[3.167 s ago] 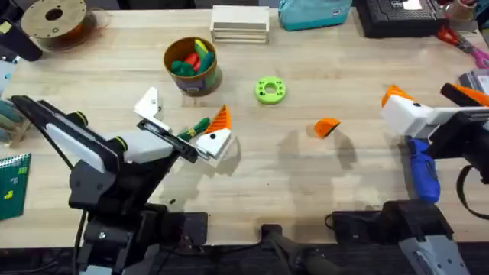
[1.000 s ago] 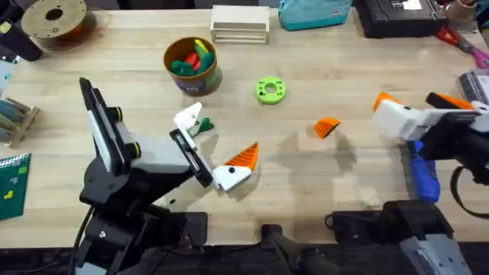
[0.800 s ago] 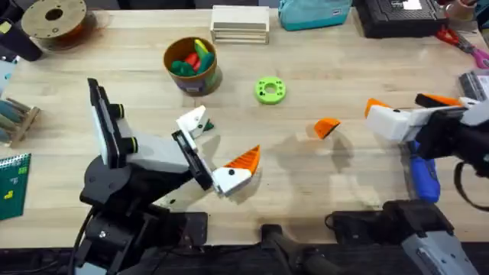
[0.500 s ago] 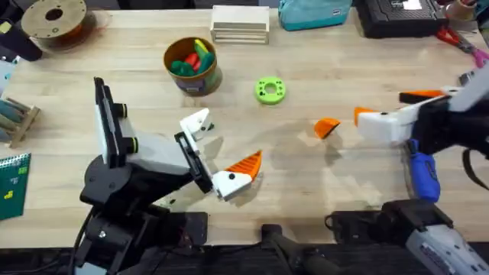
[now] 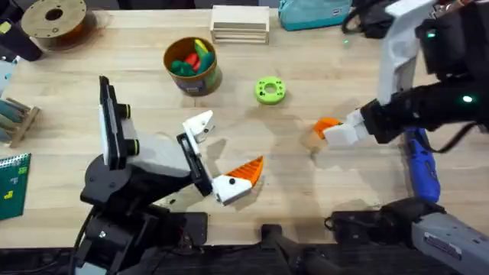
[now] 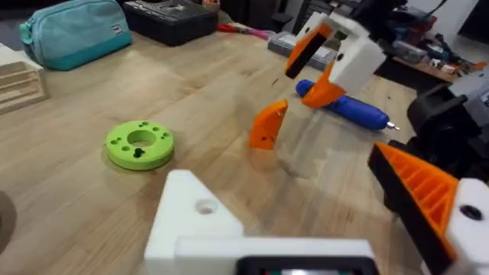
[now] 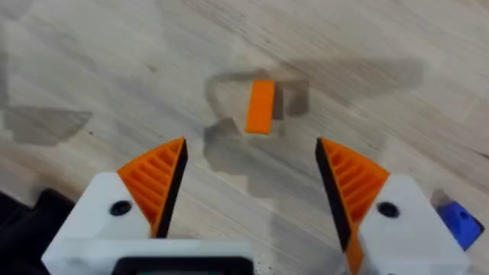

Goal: Pick up the gripper from the table and insert it into the empty holder that is missing its gripper. Then pick up a screw, insert it into the mounting hole, and use the screwdriver to tighten it. Finally, clean up the table by picking up the vegetable and placing it into the bucket.

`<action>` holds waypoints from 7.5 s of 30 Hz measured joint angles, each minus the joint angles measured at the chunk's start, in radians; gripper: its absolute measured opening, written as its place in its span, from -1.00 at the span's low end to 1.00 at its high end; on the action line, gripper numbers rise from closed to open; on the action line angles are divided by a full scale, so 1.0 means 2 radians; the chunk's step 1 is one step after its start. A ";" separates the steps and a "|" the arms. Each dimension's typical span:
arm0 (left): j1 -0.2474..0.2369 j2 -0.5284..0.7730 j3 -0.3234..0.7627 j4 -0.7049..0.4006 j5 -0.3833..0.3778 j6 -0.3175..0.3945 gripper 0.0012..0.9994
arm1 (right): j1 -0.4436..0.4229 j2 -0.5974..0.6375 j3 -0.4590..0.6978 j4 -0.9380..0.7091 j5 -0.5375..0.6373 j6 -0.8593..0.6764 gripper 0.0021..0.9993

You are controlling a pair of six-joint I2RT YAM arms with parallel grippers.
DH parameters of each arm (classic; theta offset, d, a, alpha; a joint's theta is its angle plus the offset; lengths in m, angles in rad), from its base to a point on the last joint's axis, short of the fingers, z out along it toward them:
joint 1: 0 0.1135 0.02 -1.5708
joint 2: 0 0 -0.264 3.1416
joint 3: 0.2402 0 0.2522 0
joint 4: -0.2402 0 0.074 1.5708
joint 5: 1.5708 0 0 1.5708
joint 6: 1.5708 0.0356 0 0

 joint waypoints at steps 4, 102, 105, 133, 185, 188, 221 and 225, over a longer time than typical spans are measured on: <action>0.000 0.000 0.000 0.000 0.000 0.002 0.98 | 0.001 0.031 0.000 0.008 0.022 -0.002 0.98; 0.000 0.000 0.000 0.000 0.000 0.003 0.97 | 0.092 0.358 0.115 0.138 -0.575 0.159 -0.96; 0.000 0.000 0.000 0.000 0.000 0.003 0.97 | 0.092 0.358 0.115 0.158 -0.574 0.183 -0.96; 0.002 0.000 0.000 0.000 -0.008 0.010 0.97 | 0.116 0.423 0.115 0.203 -0.657 0.235 -0.96; 0.016 0.004 0.002 -0.001 -0.091 -0.031 0.98 | 0.190 0.412 0.122 0.458 -0.522 0.547 -0.97; 0.016 0.004 0.002 -0.001 -0.092 -0.031 0.98 | 0.190 0.412 0.122 0.458 -0.522 0.543 -0.97; 0.005 0.000 0.003 -0.002 -0.039 0.007 0.98 | 0.186 0.416 0.117 0.465 -0.544 0.507 0.50; 0.000 0.000 0.003 -0.003 -0.015 0.007 0.98 | 0.183 0.416 0.117 0.466 -0.555 0.507 0.52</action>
